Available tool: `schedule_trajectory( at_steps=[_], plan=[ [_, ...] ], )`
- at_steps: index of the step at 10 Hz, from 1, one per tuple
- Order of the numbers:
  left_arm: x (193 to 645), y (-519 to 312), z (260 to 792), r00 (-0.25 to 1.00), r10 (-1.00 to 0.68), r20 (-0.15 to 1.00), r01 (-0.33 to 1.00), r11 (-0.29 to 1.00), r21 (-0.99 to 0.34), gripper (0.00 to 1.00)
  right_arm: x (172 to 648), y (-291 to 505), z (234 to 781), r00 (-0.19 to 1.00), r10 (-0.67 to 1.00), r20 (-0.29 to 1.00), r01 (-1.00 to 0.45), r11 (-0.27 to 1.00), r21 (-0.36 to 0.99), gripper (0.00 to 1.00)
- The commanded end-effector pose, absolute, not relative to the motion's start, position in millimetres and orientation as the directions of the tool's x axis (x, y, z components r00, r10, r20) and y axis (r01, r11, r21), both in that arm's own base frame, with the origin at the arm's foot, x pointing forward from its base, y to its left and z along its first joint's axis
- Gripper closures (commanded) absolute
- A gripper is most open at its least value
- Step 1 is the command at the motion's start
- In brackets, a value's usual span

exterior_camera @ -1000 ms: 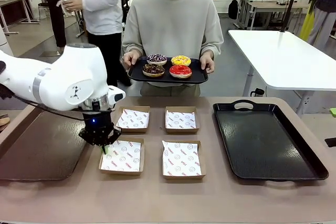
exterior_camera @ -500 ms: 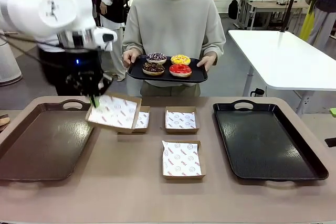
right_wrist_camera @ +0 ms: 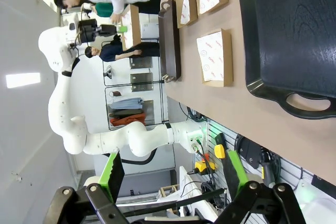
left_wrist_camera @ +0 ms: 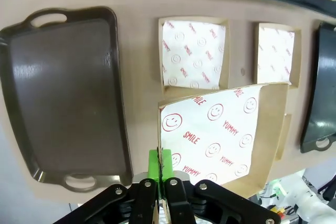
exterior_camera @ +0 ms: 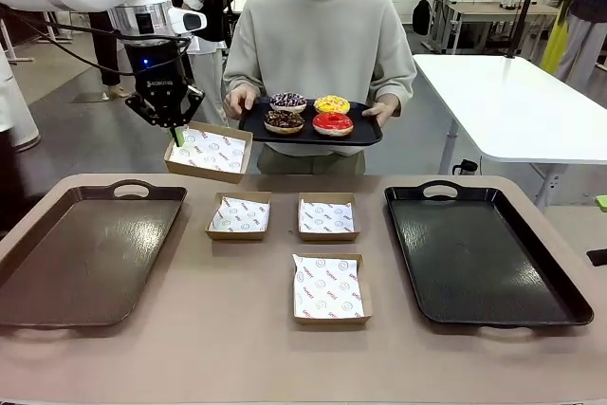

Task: Individually package the donuts and arrange them on the tray.
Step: Pick up one Paper togo box, then place the picked Paper togo box on the Handle tray while simultaneously picking up another Paper togo box from the table with the other hand.

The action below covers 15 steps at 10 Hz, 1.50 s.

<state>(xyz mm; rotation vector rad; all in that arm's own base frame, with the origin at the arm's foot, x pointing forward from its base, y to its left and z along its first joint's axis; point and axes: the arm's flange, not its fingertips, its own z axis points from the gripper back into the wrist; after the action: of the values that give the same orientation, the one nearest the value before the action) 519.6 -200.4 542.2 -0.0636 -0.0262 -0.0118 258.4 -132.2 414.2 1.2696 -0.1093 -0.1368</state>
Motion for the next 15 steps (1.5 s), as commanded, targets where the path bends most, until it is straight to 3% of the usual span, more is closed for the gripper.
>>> schedule_trajectory(
  at_steps=[1, 15],
  plan=[
    [503.7, -205.3, 547.2, 0.999, -0.011, 0.035, 0.013, 0.999, -0.053, 1.0, 258.7, -132.5, 413.9, 0.987, -0.16, 0.012, 0.033, 0.278, 0.96, 0.0],
    [503.7, -205.3, 547.2, 0.999, -0.011, 0.035, 0.013, 0.999, -0.053, 1.0, 258.7, -132.5, 413.9, 0.987, -0.16, 0.012, 0.033, 0.278, 0.96, 0.0]
  ],
)
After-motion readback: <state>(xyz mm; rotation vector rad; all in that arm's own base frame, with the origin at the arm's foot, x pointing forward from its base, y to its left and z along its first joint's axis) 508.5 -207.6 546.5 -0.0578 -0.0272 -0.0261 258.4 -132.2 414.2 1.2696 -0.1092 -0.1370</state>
